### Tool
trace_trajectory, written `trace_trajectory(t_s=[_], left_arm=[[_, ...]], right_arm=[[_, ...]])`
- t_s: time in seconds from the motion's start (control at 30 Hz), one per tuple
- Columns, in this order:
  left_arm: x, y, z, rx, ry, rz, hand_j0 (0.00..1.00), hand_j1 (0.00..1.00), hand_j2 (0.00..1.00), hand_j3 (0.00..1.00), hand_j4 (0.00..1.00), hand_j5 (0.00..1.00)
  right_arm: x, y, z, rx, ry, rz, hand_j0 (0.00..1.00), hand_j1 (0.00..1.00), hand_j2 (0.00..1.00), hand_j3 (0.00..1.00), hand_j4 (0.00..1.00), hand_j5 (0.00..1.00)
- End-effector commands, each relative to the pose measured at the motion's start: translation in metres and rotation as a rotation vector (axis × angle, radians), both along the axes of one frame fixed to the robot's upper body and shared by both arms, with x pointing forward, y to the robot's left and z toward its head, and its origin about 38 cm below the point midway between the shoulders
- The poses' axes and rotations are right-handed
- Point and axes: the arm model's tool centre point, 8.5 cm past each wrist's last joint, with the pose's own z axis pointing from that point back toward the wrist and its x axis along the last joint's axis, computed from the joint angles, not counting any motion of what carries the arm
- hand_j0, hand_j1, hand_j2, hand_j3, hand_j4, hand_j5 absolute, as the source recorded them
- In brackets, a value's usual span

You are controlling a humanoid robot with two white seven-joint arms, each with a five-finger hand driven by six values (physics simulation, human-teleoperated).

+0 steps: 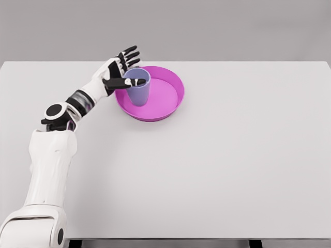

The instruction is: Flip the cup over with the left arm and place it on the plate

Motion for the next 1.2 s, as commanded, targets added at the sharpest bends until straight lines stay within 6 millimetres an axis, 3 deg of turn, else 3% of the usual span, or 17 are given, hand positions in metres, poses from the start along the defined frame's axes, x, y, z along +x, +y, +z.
trace_trajectory(t_s=[0.0,0.27,0.37,0.4,0.53,0.6,0.67,0.73,0.9,1.0,1.17], left_arm=[[-0.001,0.007,0.006,-0.019,-0.023,0.02,1.0,1.0,1.0,1.0,1.0,1.0],[-0.001,0.014,0.025,-0.029,-0.11,0.045,1.0,1.0,1.0,1.0,1.0,1.0],[0.0,0.029,0.028,-0.04,-0.12,0.081,1.0,1.0,1.0,1.0,1.0,1.0],[-0.001,0.055,0.03,-0.003,-0.123,0.111,1.0,1.0,1.0,1.0,1.0,1.0],[-0.006,0.12,0.039,0.11,-0.124,0.183,1.0,1.0,1.0,1.0,1.0,1.0],[-0.021,0.157,0.031,0.182,-0.108,0.222,1.0,1.0,1.0,1.0,1.0,1.0],[-0.037,0.185,0.024,0.243,-0.125,0.251,1.0,1.0,1.0,1.0,1.0,1.0],[-0.047,0.198,0.021,0.284,-0.154,0.261,1.0,1.0,1.0,1.0,1.0,1.0],[-0.057,0.202,0.027,0.342,-0.225,0.245,1.0,1.0,1.0,1.0,1.0,1.0],[-0.082,0.203,0.044,0.438,-0.361,0.205,1.0,1.0,1.0,1.0,1.0,1.0],[-0.087,0.2,0.046,0.444,-0.374,0.193,1.0,1.0,1.0,1.0,1.0,1.0]], right_arm=[[0.0,0.0,0.0,-0.001,-0.001,0.0,1.0,1.0,1.0,1.0,1.0,1.0],[0.0,0.0,0.0,-0.001,-0.001,0.0,1.0,1.0,1.0,1.0,1.0,1.0],[0.0,0.0,0.0,-0.001,0.0,0.0,1.0,1.0,1.0,1.0,1.0,1.0],[0.0,0.0,0.0,0.001,0.0,0.0,1.0,1.0,1.0,1.0,1.0,1.0],[0.0,0.0,0.0,-0.001,-0.001,0.0,1.0,1.0,1.0,1.0,1.0,1.0],[0.0,0.0,0.0,-0.001,0.0,0.0,1.0,1.0,1.0,1.0,1.0,1.0],[0.0,0.0,0.0,-0.001,0.0,0.0,1.0,1.0,1.0,1.0,1.0,1.0],[0.0,0.0,0.0,-0.001,-0.001,0.0,1.0,1.0,1.0,1.0,1.0,1.0],[0.0,0.0,0.0,0.001,0.0,0.0,1.0,1.0,1.0,1.0,1.0,1.0],[0.0,0.0,0.0,-0.001,0.0,0.0,1.0,1.0,1.0,1.0,1.0,1.0],[0.0,0.0,0.0,-0.001,0.0,0.0,1.0,1.0,1.0,1.0,1.0,1.0]])
